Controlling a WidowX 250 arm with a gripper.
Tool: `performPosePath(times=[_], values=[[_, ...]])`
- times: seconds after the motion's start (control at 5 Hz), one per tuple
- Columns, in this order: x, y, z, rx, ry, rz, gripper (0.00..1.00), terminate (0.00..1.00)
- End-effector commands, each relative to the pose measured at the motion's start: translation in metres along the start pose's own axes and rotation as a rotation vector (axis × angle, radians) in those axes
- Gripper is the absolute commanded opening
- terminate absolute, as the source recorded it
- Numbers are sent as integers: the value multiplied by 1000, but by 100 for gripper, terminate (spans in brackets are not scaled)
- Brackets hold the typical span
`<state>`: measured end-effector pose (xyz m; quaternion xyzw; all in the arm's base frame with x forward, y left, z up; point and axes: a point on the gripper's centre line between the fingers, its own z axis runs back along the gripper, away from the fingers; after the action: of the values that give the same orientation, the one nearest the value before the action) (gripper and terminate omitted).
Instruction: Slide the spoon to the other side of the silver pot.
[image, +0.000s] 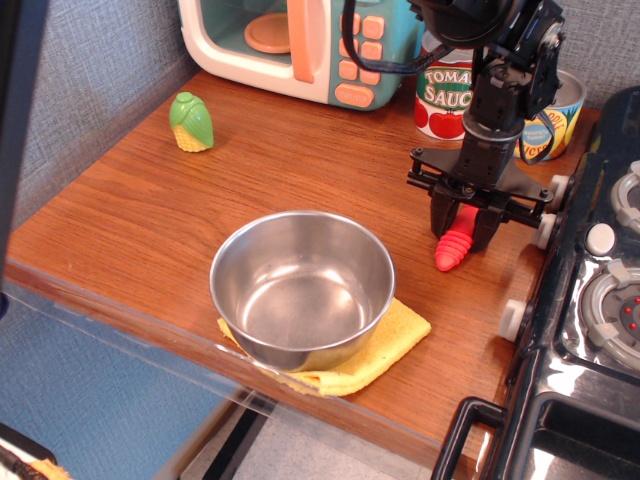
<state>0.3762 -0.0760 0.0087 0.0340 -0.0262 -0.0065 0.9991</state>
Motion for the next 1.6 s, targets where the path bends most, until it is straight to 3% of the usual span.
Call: performPosePath(times=[0.0,0.2,0.4,0.6,1.0,1.4], values=[[32,19,77,-121,-195,-20,0,0],[33,39,121,-158,-312,-16,0,0],[19,68,141,-136,-361,-32,0,0],[-14,114,145,-49,-355,-73,0,0],[-87,199,123,96,-210,-36,0,0],[-132,250,100,201,-103,104,0,0]])
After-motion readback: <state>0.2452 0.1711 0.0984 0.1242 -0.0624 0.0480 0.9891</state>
